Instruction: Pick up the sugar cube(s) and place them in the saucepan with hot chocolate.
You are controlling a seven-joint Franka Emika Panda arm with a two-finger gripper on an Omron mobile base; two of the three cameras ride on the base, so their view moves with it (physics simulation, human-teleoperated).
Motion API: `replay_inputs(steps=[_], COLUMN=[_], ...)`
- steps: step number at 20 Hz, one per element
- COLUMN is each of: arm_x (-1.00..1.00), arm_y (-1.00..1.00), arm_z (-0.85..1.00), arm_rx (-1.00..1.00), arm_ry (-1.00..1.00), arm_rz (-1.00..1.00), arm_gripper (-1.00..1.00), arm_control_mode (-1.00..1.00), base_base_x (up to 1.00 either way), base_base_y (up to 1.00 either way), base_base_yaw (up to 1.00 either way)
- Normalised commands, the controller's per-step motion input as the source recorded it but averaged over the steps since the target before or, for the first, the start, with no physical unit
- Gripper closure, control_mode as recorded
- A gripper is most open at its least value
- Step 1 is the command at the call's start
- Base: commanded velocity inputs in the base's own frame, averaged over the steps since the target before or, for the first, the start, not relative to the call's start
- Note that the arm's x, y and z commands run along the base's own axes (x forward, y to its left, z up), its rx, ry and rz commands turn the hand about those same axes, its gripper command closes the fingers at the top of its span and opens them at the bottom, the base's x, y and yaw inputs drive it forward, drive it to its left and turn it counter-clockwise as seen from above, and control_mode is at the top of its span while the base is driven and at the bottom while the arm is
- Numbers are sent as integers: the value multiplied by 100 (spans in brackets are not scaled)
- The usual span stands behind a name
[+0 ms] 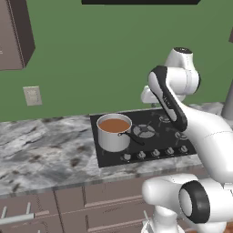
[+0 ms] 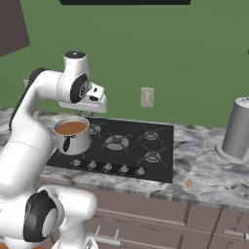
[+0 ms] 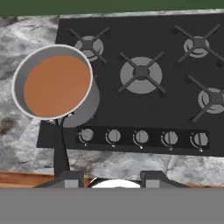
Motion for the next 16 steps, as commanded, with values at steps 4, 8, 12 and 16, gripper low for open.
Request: replay_inputs(steps=[4,8,12,16], arm_x=[5,0,0,0], arm_y=[-13,-97,-100,-100], arm_z=[0,-14,-26,-43], arm_rx=[0,6,13,7], arm_ry=[9,15,12,15], arm_rz=[-3,-4,-10,-11], arm_gripper=[-100,-100,-100,-100], arm_control_mode=[-100,-100,-100,-100], base_base_x=[0,0,0,0], base_base_y=[0,0,0,0], base_base_yaw=[0,0,0,0])
